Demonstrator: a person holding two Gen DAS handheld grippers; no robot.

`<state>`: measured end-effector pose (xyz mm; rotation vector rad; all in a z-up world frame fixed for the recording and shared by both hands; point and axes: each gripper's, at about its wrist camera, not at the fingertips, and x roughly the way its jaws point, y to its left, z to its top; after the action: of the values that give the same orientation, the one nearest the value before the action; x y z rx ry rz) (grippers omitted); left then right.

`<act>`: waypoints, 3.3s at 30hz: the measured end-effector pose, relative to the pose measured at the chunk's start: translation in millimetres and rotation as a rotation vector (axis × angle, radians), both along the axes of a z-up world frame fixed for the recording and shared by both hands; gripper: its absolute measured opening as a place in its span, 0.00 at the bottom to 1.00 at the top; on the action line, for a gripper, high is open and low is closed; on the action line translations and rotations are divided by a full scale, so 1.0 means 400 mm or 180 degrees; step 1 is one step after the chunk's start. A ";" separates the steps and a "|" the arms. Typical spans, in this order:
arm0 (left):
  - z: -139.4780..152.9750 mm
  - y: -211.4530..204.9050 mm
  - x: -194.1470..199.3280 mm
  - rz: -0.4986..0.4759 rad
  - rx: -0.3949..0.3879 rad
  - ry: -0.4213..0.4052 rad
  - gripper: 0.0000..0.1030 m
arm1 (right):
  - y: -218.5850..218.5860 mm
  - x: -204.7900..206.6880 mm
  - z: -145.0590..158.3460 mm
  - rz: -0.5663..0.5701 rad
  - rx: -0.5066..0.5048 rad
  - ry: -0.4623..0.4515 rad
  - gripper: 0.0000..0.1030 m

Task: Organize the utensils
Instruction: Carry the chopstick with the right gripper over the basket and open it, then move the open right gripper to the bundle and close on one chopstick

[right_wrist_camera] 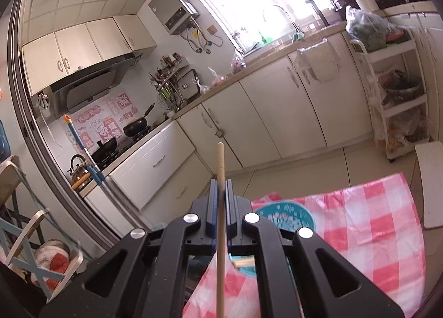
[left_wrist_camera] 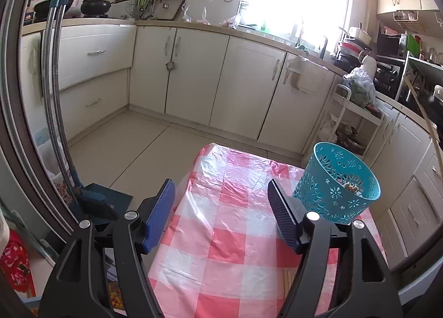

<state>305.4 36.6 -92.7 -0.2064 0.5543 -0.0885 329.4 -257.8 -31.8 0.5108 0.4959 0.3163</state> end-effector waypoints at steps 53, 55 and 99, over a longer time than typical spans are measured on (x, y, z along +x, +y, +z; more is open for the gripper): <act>-0.087 0.066 -0.028 0.0137 -0.0176 0.0685 0.81 | 0.160 -0.436 -0.413 -0.0046 -0.1118 0.1435 0.44; -0.094 0.050 -0.024 0.0084 -0.0121 0.0707 0.81 | 0.157 -0.436 -0.416 -0.0064 -0.1108 0.1459 0.44; -0.168 -0.029 -0.004 -0.0196 0.0368 0.1076 0.84 | 0.191 -0.278 -0.512 0.0066 -0.1452 0.1556 0.09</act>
<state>303.8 25.1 -159.8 -0.0912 0.9003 -0.0814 218.2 -181.4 -236.4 0.1310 1.0193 0.0862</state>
